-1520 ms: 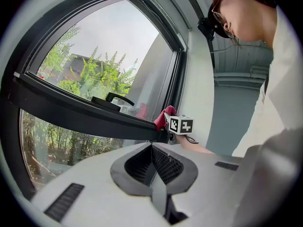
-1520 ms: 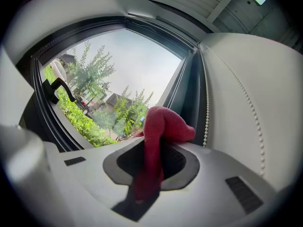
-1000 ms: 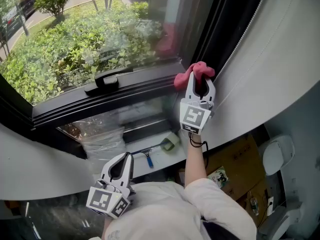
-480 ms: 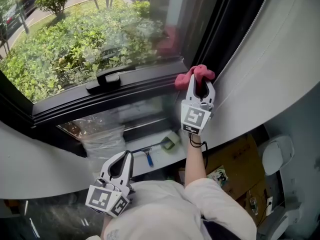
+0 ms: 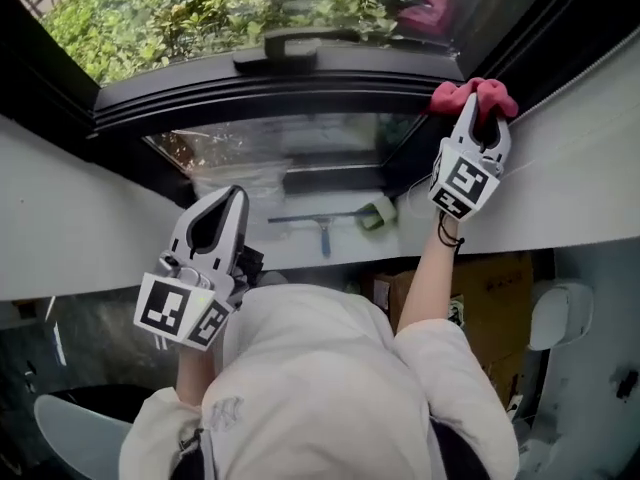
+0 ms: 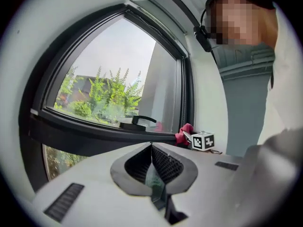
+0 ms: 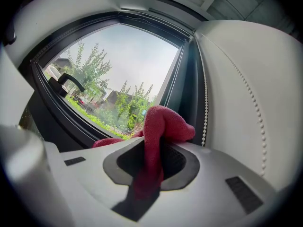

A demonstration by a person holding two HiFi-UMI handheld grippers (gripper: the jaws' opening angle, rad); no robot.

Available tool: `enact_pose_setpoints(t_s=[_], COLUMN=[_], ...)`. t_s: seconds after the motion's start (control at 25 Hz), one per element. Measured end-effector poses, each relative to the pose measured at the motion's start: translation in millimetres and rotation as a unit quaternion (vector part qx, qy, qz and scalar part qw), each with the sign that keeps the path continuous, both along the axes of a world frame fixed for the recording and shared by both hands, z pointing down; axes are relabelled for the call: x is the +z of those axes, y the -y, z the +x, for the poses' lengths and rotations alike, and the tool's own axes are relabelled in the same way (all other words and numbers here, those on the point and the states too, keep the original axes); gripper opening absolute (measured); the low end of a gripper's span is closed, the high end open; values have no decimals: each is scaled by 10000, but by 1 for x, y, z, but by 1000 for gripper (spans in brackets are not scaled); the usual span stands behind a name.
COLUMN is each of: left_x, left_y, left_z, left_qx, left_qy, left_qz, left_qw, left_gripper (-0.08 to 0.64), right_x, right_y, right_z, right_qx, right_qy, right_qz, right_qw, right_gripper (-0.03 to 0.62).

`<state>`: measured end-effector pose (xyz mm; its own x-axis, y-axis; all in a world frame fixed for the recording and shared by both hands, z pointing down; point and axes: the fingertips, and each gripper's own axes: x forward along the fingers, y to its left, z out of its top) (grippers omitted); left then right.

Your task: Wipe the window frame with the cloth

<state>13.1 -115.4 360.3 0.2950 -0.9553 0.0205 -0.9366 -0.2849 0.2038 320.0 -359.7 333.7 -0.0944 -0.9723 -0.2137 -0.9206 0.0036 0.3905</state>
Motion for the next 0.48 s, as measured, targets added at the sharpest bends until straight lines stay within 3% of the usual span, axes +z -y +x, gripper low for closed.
enact_pose_setpoints(t_s=[0.16, 0.48], left_x=[-8, 5], left_y=[-5, -16], left_z=[-40, -69], left_qx=[-483, -730], left_qy=[201, 86], left_qz=[142, 9], left_qw=[9985, 9973], left_gripper=[11, 11], right_x=[0, 1], right_y=[-1, -2], right_z=[0, -3], right_qx=[60, 228], right_qy=[7, -20], right_qz=[19, 35], right_qw=[10000, 9997], right_gripper=[84, 84])
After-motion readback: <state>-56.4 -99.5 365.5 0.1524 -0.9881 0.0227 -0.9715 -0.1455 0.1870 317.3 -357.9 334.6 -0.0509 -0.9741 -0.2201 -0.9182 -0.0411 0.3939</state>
